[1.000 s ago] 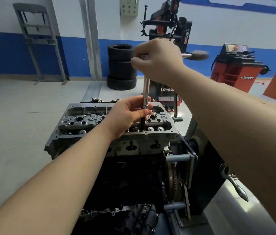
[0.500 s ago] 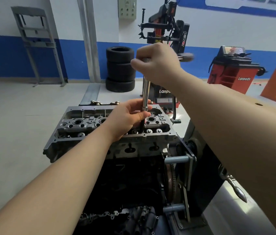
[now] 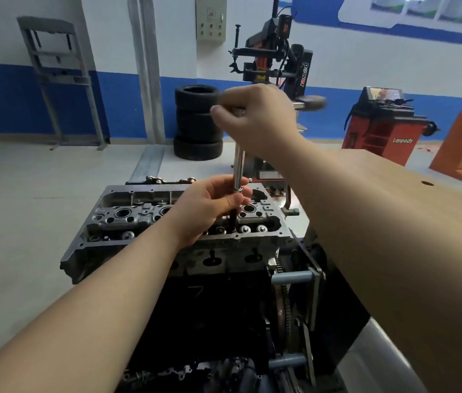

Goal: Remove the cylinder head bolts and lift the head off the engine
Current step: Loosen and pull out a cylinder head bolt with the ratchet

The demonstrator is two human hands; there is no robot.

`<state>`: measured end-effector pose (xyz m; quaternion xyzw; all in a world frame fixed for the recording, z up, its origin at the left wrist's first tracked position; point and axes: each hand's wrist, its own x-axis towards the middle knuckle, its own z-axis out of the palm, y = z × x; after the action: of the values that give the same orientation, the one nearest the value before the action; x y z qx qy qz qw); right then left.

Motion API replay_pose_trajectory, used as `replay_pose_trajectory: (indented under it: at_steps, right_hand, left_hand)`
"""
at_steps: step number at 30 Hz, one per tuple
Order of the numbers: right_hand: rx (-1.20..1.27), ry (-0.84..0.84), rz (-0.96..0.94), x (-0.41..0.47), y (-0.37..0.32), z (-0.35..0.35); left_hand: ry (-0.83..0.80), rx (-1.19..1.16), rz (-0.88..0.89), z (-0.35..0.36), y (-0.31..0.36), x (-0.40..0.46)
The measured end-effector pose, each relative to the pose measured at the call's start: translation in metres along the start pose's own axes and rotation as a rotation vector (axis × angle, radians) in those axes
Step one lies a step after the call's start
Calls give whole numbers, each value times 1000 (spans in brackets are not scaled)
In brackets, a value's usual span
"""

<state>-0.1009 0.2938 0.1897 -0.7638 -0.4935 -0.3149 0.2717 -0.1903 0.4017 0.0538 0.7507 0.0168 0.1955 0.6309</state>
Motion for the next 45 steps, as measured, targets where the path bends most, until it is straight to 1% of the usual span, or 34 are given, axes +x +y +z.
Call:
replay_pose_trajectory:
  at_steps: [1, 2, 3, 5, 6, 8, 9, 11, 12, 15, 16, 17, 20, 21, 24, 26, 27, 30, 31, 32, 34, 36, 38, 40, 41, 42, 43, 44, 45]
  right_hand:
    - [76, -21, 9, 0, 2, -2]
    - [50, -17, 7, 0, 1, -2]
    - [-57, -2, 1, 0, -2, -2]
    - [-348, 17, -10, 3, -9, 2]
    - [-446, 14, -10, 4, -11, 3]
    - [-543, -15, -5, 6, -18, 3]
    - [-548, -25, -7, 8, -19, 2]
    - [-469, -44, -36, 12, -13, 2]
    - [-384, -57, -51, 12, -8, 1]
    - [118, -39, -33, 1, 4, -6]
    - [159, -25, -24, -2, 5, -7]
    - [90, -13, -16, -3, 5, -6]
    - [-316, 10, 48, 6, -3, 0]
    - [-400, -2, 59, 9, -4, 2]
    - [-492, -14, 44, 12, -12, 5]
    - [-440, 47, -3, 8, -13, 9]
    - [-367, 78, -20, 6, -10, 9]
    - [87, 79, 8, -2, 5, 5]
    - [147, 63, 20, -3, 8, 2]
    - [104, 41, 20, -3, 9, 0]
    - [-178, 8, 12, -1, 6, -1]
    - [-445, 15, 20, 1, 0, 0]
    - [-531, 29, 20, 3, -7, 0]
    - [-465, 28, 5, 5, -4, 1]
    - [-343, 12, -20, 5, 1, 2]
    - [-131, -12, -32, 3, 6, 0]
    - [128, -34, -17, 2, 10, -2]
    - [328, -39, 6, 0, 12, -3]
    - [379, -24, 16, -1, 13, -3]
  left_hand:
    - [3, 6, -1, 0, 0, -1]
    - [17, 15, 7, 0, 0, -1]
    - [32, 17, 18, 0, 0, -2]
    - [60, -1, 35, 1, -1, -4]
    - [73, -11, 39, 1, -1, -4]
    - [87, -38, 31, 2, 0, -4]
    - [87, -58, 22, 3, 1, -3]
    - [77, -52, 6, 5, 4, -3]
    - [62, -29, 1, 6, 6, -4]
    - [20, 38, 3, 8, 8, -6]
    - [22, 51, 10, 8, 8, -6]
    - [29, 52, 17, 8, 7, -6]
    - [63, 28, 16, 8, 6, -5]
    - [71, 17, 12, 9, 6, -4]
    - [78, -19, 3, 7, 6, -3]
    - [65, -23, 8, 5, 7, -4]
    - [55, -24, 8, 5, 7, -5]
    - [28, -19, -9, 5, 7, -5]
    - [29, -14, -6, 5, 7, -5]
    - [37, -14, -3, 6, 7, -5]
    - [54, -41, -1, 5, 5, -4]
    - [60, -72, -2, 5, 5, -4]
    - [63, -103, -8, 5, 5, -3]
    - [54, -118, -26, 5, 6, -4]
    - [38, -105, -34, 5, 7, -4]
    - [19, -84, -41, 5, 7, -5]
    - [1, -65, -45, 4, 8, -5]
    - [-9, -58, -48, 4, 8, -6]
    - [-12, -63, -50, 4, 8, -6]
